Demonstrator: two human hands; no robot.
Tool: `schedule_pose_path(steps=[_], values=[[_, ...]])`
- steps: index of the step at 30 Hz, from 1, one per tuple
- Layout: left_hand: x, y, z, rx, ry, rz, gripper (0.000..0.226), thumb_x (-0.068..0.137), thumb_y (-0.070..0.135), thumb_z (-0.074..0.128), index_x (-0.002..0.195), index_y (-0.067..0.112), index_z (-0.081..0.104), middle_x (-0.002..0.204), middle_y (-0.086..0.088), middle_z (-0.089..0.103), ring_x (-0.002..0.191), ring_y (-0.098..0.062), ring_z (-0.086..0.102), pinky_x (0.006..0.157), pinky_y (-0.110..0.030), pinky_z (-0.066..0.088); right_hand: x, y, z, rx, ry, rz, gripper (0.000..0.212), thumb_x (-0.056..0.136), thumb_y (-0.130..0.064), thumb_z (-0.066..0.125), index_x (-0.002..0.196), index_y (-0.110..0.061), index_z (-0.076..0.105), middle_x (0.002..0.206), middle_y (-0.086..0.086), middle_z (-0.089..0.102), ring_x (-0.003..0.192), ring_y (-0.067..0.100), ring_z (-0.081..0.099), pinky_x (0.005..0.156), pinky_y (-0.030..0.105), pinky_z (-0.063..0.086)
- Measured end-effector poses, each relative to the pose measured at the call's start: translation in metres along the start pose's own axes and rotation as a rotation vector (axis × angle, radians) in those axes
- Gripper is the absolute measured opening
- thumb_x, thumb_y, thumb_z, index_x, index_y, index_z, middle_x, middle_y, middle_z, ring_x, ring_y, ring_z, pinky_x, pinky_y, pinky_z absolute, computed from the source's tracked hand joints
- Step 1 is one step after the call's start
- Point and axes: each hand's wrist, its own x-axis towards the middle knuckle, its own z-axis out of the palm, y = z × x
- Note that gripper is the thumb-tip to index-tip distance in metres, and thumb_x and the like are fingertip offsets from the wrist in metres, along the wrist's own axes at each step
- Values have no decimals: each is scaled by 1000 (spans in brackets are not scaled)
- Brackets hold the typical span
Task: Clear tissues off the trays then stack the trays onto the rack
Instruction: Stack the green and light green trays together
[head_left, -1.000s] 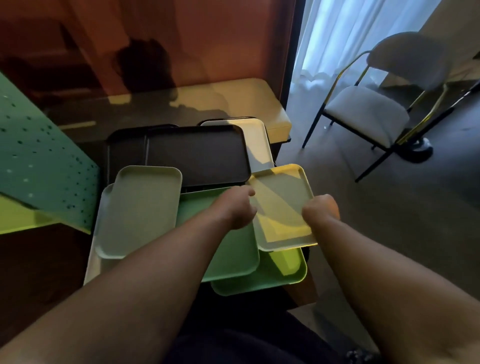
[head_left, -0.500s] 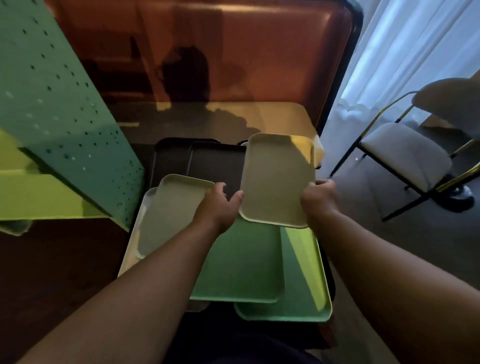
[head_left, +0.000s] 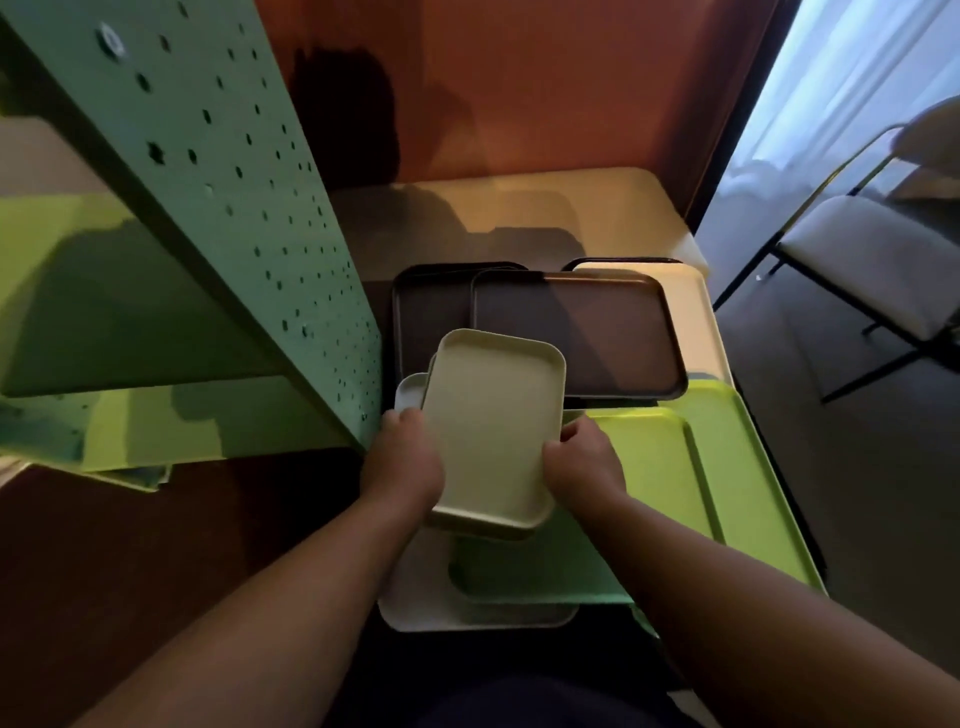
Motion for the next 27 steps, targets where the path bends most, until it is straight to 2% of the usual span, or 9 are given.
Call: schedule_pose_path(steps=[3, 7, 14, 18, 20, 21, 23, 24, 27], values=[[1, 3, 0, 83, -91, -25, 26, 92, 5, 47, 118, 9, 51, 124, -14, 49, 103, -32, 58, 82, -42, 52, -8, 3, 9, -44, 7, 28, 18, 97, -25, 57, 114, -17, 57, 107, 3, 63, 91, 22, 63, 76, 41, 56], [5, -4, 2, 237, -197, -22, 49, 87, 15, 58, 132, 6, 42, 134, -17, 45, 117, -34, 53, 91, -45, 51, -15, 0, 17, -131, -50, 24, 24, 100, -26, 55, 122, -16, 55, 103, 1, 60, 89, 21, 60, 65, 33, 44], [1, -5, 0, 152, -217, -63, 63, 85, 28, 61, 138, 6, 36, 139, -17, 45, 123, -35, 49, 95, -45, 47, -21, 0, 22, -37, -76, 47, 29, 100, -20, 55, 128, -17, 50, 108, 1, 60, 94, 21, 59, 76, 37, 50], [-8, 9, -2, -106, -186, -138, 57, 86, 27, 56, 135, 5, 38, 137, -18, 46, 119, -37, 52, 94, -45, 50, -20, -1, 13, 166, 13, 76, 40, 98, -12, 50, 137, -16, 47, 125, 11, 60, 107, 29, 60, 86, 43, 55], [-10, 14, -4, -323, -196, -182, 52, 83, 29, 58, 127, 7, 44, 127, -16, 53, 110, -36, 57, 91, -45, 53, -16, -1, 0, 271, 26, 65, 42, 97, -9, 48, 139, -15, 50, 123, 11, 62, 107, 30, 62, 89, 47, 57], [-11, 15, -8, -437, -213, -202, 49, 81, 31, 58, 122, 7, 47, 121, -15, 57, 104, -34, 60, 89, -45, 54, -13, -1, -9, 326, 14, 51, 41, 97, -7, 49, 138, -14, 53, 120, 10, 64, 104, 28, 64, 85, 45, 58], [-10, 17, -15, -642, -228, -237, 48, 77, 35, 58, 116, 8, 52, 111, -13, 63, 95, -31, 63, 87, -46, 56, -5, -2, -32, 393, -44, 12, 39, 96, -3, 52, 134, -13, 59, 112, 6, 68, 94, 23, 66, 71, 37, 57], [-8, 17, -18, -726, -220, -256, 54, 74, 37, 59, 119, 9, 51, 111, -13, 63, 95, -30, 63, 89, -47, 56, -1, -2, -45, 394, -90, -10, 38, 96, -1, 55, 131, -13, 62, 111, 6, 69, 92, 22, 66, 68, 35, 56], [4, 19, -27, -886, -141, -269, 73, 69, 40, 64, 135, 15, 44, 116, -11, 63, 99, -31, 66, 92, -50, 55, 14, -2, -86, 299, -267, -86, 33, 95, 1, 61, 117, -21, 72, 110, 8, 74, 93, 22, 68, 74, 38, 58]])
